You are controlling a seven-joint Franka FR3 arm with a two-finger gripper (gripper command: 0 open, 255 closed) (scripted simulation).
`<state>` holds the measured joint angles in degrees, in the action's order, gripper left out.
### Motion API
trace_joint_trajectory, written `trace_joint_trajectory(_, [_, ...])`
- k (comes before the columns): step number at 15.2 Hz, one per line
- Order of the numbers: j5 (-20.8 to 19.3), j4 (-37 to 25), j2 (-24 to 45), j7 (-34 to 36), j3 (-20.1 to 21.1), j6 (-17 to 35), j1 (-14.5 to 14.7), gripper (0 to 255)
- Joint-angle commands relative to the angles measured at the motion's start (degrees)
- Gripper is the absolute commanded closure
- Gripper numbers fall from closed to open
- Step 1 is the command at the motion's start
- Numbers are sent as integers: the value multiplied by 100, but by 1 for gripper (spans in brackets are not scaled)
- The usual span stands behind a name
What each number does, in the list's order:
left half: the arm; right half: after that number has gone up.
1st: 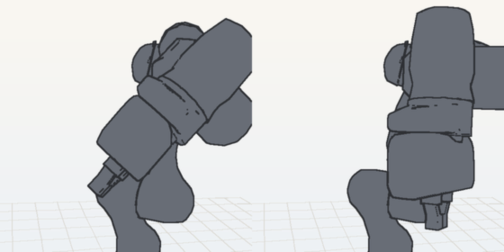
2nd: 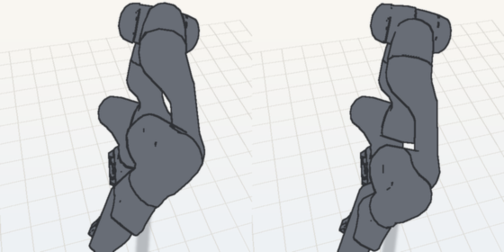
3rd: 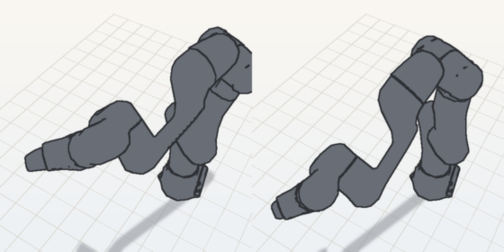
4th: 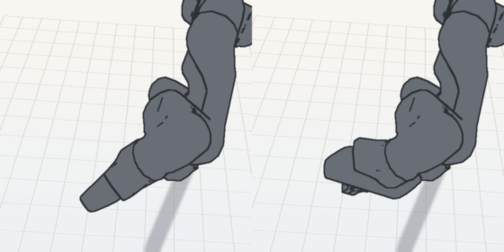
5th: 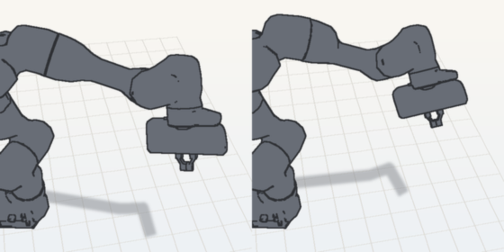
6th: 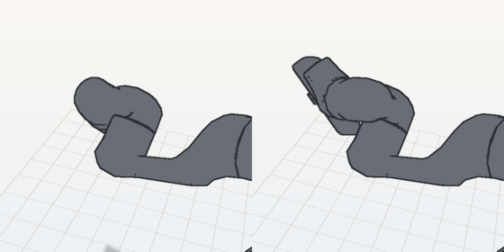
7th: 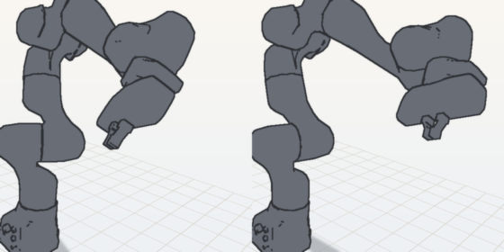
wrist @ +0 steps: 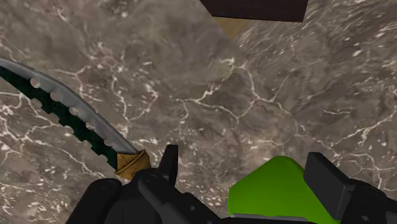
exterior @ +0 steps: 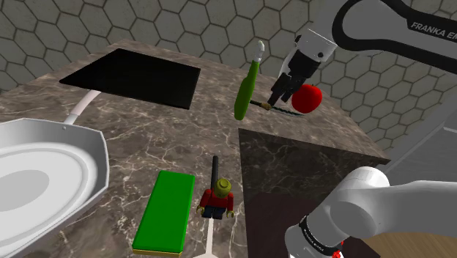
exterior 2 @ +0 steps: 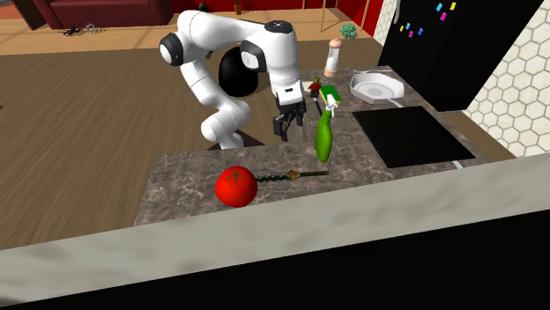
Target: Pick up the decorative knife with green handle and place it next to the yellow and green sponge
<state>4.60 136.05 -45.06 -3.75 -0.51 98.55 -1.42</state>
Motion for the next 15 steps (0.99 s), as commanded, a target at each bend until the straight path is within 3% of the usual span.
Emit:
trace_joint_trajectory(1, [0, 0, 0, 0, 0, 0, 0, 0])
trace_joint_trajectory(11, [-338, -668, 1633, -2263, -1265, 845, 137, 0])
trace_joint_trajectory(15, [-328, -489, 1707, -2318, -1289, 1094, 146, 0])
